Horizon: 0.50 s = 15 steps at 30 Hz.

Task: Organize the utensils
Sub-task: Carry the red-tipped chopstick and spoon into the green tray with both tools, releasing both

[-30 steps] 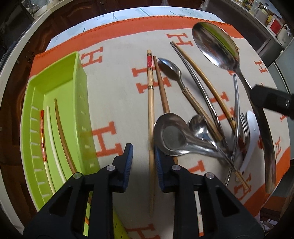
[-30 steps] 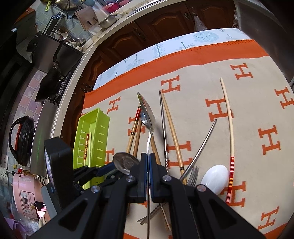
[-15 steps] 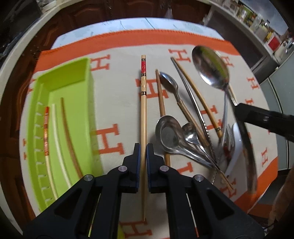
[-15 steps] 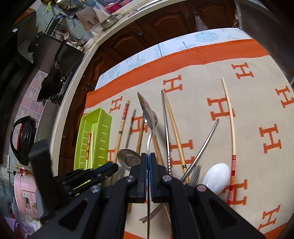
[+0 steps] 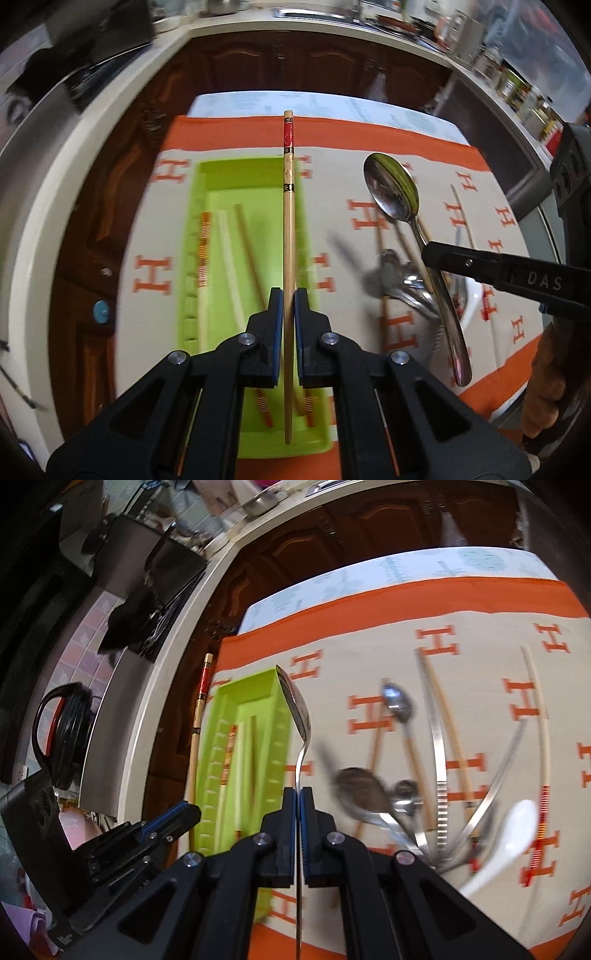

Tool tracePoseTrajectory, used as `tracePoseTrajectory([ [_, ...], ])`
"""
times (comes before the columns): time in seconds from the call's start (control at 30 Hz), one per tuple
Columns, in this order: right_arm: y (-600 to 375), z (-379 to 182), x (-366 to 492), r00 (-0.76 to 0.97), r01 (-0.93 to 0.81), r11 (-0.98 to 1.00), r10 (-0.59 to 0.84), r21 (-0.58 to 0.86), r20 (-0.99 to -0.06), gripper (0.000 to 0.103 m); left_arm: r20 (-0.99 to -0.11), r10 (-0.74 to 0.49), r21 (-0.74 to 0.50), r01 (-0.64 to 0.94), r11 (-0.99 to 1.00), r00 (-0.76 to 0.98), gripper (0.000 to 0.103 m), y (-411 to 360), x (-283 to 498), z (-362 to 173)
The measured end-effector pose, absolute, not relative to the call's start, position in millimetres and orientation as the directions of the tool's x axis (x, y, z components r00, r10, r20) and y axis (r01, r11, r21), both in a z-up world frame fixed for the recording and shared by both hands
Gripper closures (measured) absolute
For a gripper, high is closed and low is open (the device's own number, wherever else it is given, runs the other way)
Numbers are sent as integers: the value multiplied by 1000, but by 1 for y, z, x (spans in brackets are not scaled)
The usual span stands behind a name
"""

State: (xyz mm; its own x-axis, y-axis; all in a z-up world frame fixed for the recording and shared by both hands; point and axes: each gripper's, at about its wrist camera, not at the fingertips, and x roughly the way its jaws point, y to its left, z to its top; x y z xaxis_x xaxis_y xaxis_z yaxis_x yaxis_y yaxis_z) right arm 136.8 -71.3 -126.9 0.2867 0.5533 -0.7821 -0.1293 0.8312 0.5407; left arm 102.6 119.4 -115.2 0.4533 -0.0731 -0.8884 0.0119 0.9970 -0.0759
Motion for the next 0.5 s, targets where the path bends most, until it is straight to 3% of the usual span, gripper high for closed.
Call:
tracePoseTrajectory([
  [0.17, -30, -135, 142, 263, -125, 844, 536, 522, -802, 101, -899, -24, -50, -47, 998, 438, 99, 152, 100, -131],
  [0.5, 6, -163, 143, 188, -66, 854, 518, 515, -835, 101, -925, -45, -75, -67, 995, 377, 99, 185, 95, -167],
])
